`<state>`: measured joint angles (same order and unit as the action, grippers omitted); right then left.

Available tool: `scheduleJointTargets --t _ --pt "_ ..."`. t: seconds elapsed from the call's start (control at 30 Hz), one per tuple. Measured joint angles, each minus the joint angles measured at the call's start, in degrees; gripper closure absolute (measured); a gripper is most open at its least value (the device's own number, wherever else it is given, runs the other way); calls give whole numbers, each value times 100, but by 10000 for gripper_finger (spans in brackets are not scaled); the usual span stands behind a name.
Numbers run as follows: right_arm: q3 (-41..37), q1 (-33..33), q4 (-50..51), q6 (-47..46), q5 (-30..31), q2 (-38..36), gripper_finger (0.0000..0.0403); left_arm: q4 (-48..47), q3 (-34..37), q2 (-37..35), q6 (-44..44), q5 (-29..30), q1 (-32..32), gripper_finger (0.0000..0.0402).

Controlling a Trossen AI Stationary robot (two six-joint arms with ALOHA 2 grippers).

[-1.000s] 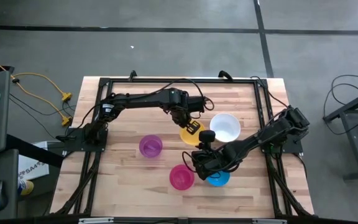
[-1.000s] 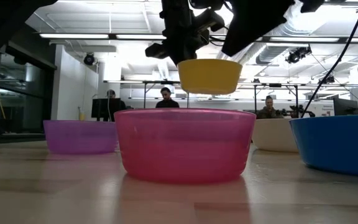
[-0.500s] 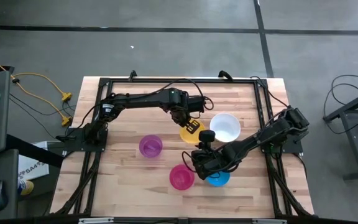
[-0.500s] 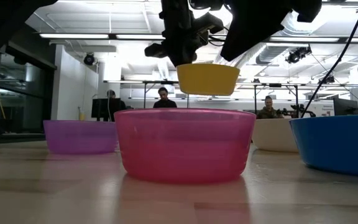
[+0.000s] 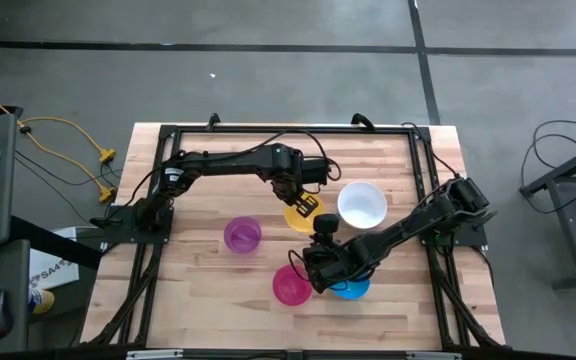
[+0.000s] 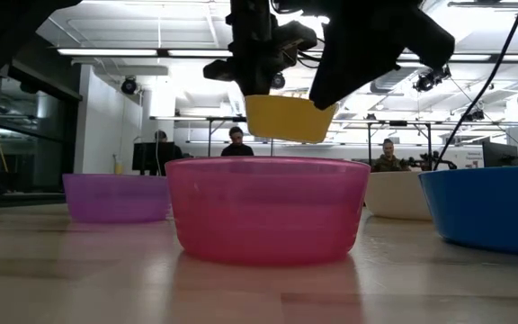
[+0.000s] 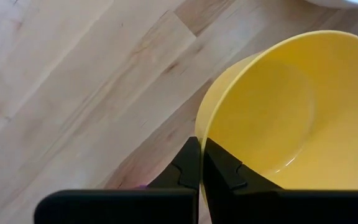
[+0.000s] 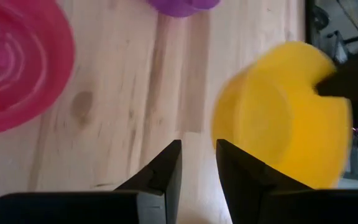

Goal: Nest bowls inside each other
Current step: Stack the yellow bowl on top of the white bowl

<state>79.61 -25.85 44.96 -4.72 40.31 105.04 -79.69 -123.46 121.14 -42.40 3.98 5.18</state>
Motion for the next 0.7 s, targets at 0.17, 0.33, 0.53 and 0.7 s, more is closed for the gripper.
scheduleJointTargets --t 0.17,0.33,0.53,0.7 --pt "4 91 -277 184 -767 133 310 335 0 0 -2 -45 -74 401" --pt "-4 118 -311 370 -501 396 310 239 -1 0 154 -30 -166 401" --pt "41 -197 -356 675 -133 320 310 106 0 2 301 182 -108 402" --pt "228 -390 -378 861 193 148 310 111 -2 4 311 112 -69 401"
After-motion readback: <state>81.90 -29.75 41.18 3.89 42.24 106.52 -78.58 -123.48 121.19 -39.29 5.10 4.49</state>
